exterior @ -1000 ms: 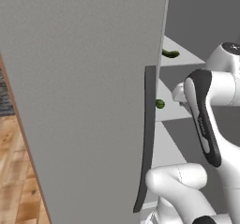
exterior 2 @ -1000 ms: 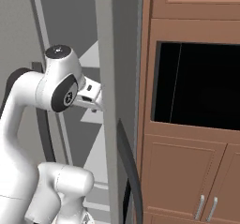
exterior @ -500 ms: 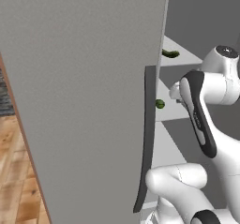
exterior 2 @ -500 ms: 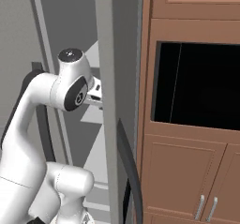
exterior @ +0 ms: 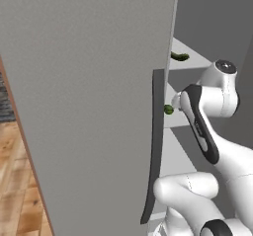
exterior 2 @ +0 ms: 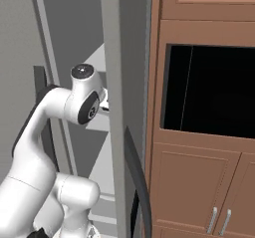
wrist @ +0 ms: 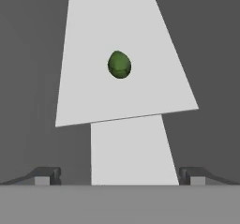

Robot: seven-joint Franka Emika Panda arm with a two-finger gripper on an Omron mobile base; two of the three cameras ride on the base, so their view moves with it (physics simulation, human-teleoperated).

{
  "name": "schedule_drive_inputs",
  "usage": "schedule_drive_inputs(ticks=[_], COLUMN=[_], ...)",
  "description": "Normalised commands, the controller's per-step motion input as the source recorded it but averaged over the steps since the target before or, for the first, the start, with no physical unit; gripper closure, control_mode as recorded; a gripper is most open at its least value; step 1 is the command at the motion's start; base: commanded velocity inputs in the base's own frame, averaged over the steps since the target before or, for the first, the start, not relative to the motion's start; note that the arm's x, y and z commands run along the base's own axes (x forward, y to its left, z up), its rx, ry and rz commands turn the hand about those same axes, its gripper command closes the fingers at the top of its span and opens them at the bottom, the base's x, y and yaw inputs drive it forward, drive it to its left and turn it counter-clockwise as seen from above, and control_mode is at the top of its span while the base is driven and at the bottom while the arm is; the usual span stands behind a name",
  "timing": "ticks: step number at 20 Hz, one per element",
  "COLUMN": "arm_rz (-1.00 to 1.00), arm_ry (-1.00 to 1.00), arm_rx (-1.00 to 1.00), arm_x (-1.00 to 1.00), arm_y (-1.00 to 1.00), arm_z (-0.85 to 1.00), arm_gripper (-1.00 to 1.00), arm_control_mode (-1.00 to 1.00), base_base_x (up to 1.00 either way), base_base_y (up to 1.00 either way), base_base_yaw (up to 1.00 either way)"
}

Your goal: Take the squash and avocado out of the freezer and place them in the tupperware container on the counter. Then put the tupperware containing the vegetables back in the freezer.

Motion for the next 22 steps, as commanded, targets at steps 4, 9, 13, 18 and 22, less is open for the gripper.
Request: schedule_drive_inputs(ticks=[4, 9, 13, 18, 22], arm_rz=[0.00, 0.00, 0.00, 0.00, 0.00], arm_ry=[0.00, 0.00, 0.00, 0.00, 0.00], arm_rx=[0.00, 0.00, 0.00, 0.00, 0.00], arm_x=[0.72, 0.59, 0.46, 0.40, 0.35], arm_y=[0.00, -0.01, -0.12, -0.17, -0.06], arm_z=[-0.13, -0.20, -0.39, -0.45, -0.42], arm_gripper=[-1.00, -1.00, -1.00, -1.00, -1.00], arm_control_mode=[-1.00, -1.00, -1.00, -1.00, -1.00], base_base_x=[0.00, 0.00, 0.00, 0.00, 0.00], base_base_y=[0.00, 0.00, 0.00, 0.00, 0.00], base_base_yaw=[0.00, 0.00, 0.00, 0.00, 0.00])
